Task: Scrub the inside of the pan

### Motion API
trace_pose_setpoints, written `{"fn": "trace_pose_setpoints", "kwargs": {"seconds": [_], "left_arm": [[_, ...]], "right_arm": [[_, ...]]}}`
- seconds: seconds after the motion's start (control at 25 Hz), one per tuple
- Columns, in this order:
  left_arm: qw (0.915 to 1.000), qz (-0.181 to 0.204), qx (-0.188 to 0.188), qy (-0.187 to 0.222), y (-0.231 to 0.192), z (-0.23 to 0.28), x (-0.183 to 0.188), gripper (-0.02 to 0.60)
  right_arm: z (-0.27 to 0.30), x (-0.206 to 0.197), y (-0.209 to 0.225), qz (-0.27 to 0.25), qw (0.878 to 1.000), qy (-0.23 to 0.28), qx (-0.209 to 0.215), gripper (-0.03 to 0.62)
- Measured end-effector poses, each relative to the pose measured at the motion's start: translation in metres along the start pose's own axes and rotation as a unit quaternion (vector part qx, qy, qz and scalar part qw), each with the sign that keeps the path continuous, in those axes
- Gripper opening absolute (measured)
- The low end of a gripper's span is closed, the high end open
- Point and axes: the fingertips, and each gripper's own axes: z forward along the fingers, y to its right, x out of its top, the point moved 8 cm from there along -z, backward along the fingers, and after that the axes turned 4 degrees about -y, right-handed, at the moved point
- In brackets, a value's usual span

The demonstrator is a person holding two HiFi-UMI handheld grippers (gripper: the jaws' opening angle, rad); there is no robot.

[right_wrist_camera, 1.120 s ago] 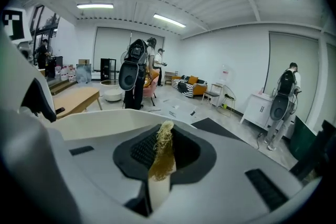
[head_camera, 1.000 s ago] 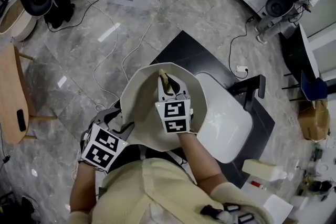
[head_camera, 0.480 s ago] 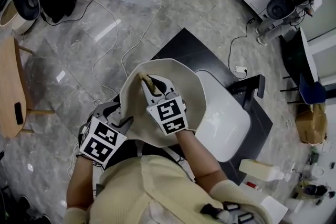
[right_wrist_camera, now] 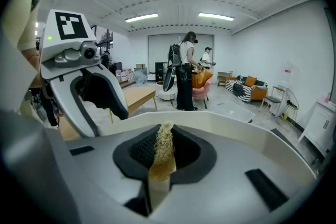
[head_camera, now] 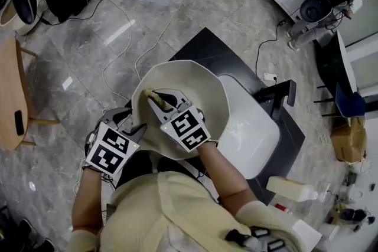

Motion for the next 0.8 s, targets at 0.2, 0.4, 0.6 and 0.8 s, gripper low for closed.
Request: {"fn": "trace_pose_setpoints", "kwargs": {"seconds": [0.2, 0.4, 0.6, 0.8], "left_arm": [[1.0, -0.004, 0.0, 0.001, 0.001, -0.001, 0.0, 0.227], [1.0, -0.003, -0.001, 0.0, -0.001, -0.001, 0.0, 0.227], [1.0, -0.005, -0.006, 0.004, -0.002, -0.004, -0.002, 0.225], [0.9999, -0.004, -0.009, 0.007, -0.002, -0.005, -0.002, 0.225]], "right_arm": [[-0.002, -0.004, -0.015, -0.026, 0.998, -0.019, 0.047, 0.057], [-0.004, -0.007, -0.025, -0.049, 0.995, -0.036, 0.084, 0.057], [-0.009, -0.011, -0.035, -0.064, 0.99, -0.056, 0.116, 0.057], [-0.016, -0.015, -0.043, -0.073, 0.984, -0.074, 0.146, 0.057]]}}
